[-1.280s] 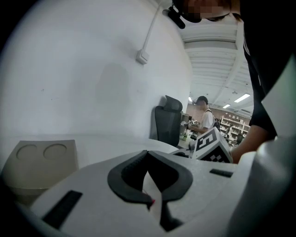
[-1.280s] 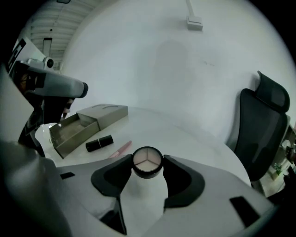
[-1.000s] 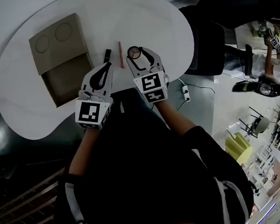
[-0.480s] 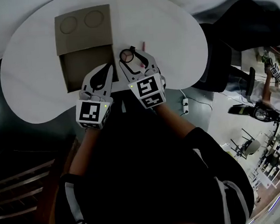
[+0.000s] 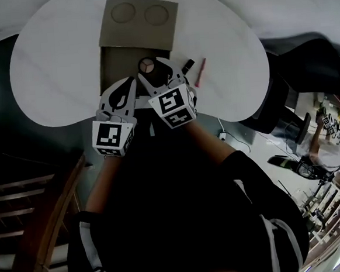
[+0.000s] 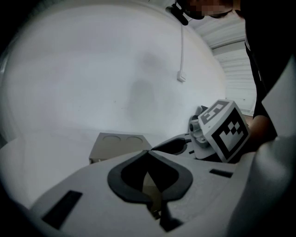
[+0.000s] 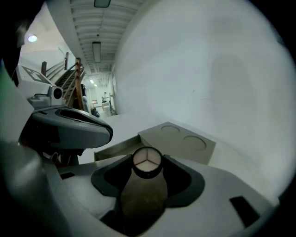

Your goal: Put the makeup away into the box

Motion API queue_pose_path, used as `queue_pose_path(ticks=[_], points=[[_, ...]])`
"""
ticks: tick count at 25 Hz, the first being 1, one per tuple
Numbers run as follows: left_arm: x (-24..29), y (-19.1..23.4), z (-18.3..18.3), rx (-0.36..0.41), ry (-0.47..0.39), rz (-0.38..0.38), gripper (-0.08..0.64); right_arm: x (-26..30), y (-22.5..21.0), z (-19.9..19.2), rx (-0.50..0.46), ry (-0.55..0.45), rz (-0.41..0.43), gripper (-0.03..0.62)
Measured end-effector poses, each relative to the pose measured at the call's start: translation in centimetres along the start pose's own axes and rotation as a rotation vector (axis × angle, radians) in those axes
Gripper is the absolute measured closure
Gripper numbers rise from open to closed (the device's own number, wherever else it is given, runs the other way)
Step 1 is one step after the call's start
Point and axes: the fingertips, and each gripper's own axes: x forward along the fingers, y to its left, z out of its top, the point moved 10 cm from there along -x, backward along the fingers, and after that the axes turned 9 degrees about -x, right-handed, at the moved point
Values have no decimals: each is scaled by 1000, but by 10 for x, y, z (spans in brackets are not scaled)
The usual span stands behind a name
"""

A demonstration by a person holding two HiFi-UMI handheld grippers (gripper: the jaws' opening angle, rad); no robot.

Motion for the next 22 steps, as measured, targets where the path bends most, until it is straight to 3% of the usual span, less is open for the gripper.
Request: queue_pose_path(ticks=[7,13,22], points=[[-20,36,-12,-61,12,116,557,50,23,11,-64,34,95,362],[-23,58,-23,-93,31,146,557,85,35,9,-99,80,133,362],[-22,73,-29,-129,53,162,557,114,42,7,-77,209,209,360]])
